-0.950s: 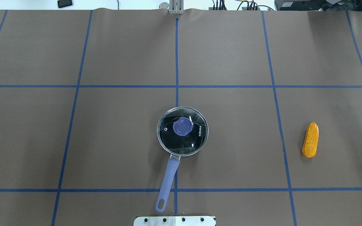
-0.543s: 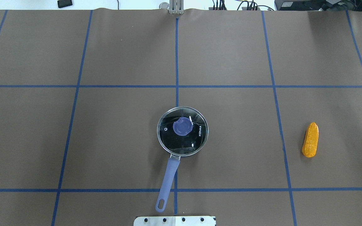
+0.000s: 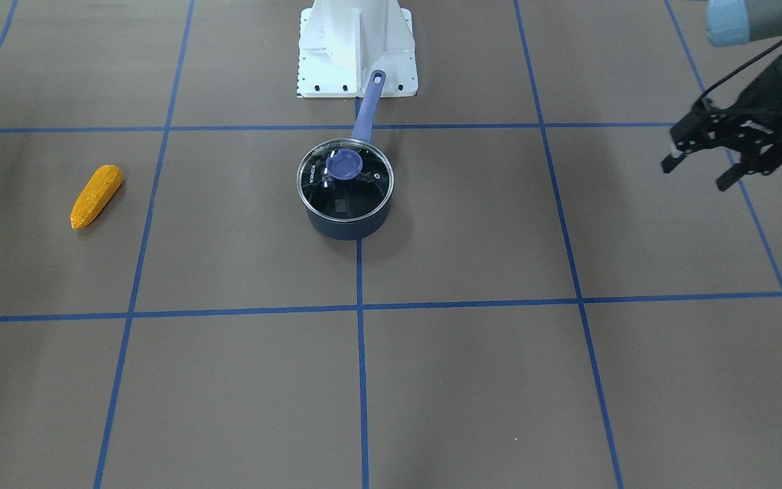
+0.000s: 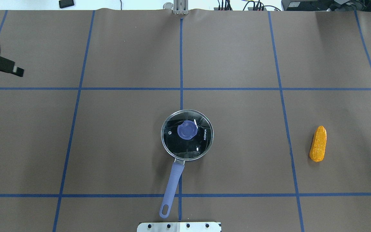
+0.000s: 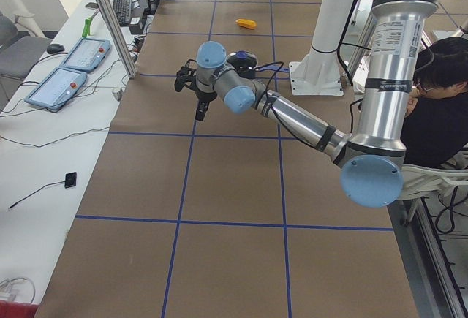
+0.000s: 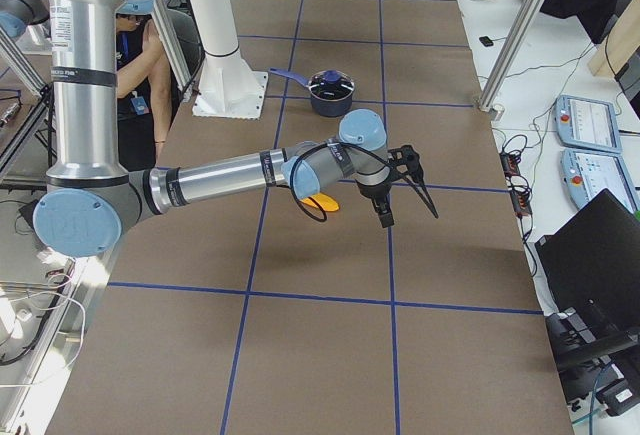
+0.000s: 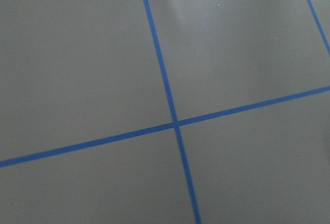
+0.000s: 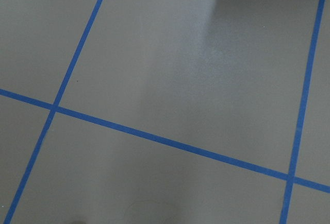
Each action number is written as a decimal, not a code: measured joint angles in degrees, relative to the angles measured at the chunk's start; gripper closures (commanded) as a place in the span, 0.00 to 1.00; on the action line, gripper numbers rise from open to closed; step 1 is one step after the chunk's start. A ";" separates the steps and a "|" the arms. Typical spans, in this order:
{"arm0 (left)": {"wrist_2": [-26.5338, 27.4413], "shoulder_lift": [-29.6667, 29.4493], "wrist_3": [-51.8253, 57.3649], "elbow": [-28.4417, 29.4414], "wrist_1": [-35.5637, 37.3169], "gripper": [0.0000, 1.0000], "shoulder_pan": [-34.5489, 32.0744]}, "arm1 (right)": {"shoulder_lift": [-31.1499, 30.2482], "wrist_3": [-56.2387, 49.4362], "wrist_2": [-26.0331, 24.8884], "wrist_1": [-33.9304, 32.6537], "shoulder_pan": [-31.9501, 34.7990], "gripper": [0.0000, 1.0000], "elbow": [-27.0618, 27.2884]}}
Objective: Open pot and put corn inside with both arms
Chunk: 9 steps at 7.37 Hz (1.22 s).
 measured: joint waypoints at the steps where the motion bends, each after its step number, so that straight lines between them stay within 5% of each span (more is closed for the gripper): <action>1: 4.42 -5.76 -6.70 -0.43 5.28 0.01 6.18 | 0.01 0.11 -0.04 0.03 -0.15 0.00 -0.01; 4: 17.48 -26.27 -20.50 1.42 25.00 0.00 24.33 | -0.11 0.16 -0.08 0.08 -0.22 0.00 -0.06; 7: 24.04 -41.38 -26.51 14.67 27.85 0.00 32.61 | -0.30 0.16 -0.14 0.13 -0.22 0.00 -0.08; 9: 27.33 -45.74 -27.80 20.41 27.76 0.01 35.84 | -0.33 0.16 -0.38 0.13 -0.23 0.00 -0.11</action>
